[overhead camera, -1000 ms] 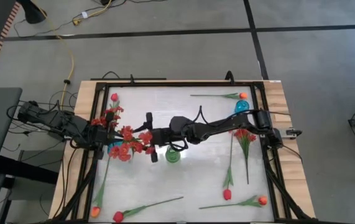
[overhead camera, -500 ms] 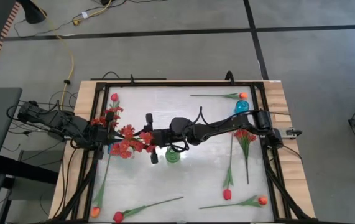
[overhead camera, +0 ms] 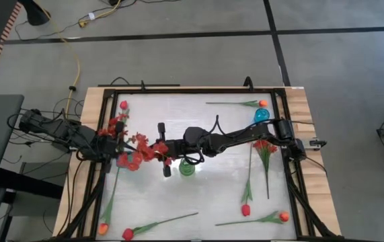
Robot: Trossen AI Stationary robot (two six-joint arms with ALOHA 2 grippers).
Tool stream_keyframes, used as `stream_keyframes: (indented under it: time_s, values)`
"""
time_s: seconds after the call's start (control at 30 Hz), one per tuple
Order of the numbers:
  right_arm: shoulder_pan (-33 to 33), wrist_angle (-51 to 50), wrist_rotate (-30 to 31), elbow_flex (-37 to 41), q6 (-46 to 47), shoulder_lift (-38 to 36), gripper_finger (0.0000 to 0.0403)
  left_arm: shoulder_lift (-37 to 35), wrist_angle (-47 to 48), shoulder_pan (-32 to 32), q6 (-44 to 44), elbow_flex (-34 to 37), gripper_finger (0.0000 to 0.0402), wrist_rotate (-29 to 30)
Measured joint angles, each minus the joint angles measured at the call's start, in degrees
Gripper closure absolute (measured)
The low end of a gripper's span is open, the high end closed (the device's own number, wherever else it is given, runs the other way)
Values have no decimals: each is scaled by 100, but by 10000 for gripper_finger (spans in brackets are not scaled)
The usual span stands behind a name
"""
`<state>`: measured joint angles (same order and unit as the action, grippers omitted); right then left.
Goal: Sort flowers into vase by color
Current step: Put the top red flowers into the left blue vase
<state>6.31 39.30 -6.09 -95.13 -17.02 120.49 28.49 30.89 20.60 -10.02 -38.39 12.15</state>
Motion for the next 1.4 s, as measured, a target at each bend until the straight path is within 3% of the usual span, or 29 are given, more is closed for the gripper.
stream_keyframes:
  time_s: [0.1,0.43,0.83,1.0,1.13,1.4]
  values:
    - [0,-3,0,0,0,0,371,-2,-106,0,5,-1,332,-162]
    - [34,-40,8,4,46,-35,368,-5,-57,0,81,-705,258,-276]
    - [130,-30,0,4,6,-57,367,-7,-421,2,0,-1880,250,-714]
    - [195,114,-259,4,7,-20,371,-32,-493,2,-89,-2244,250,-224]
    - [271,912,-309,-2,42,363,370,-87,-448,0,-215,-2261,250,202]
    - [188,1659,-171,-231,21,954,371,-89,-410,0,-141,-2234,250,203]
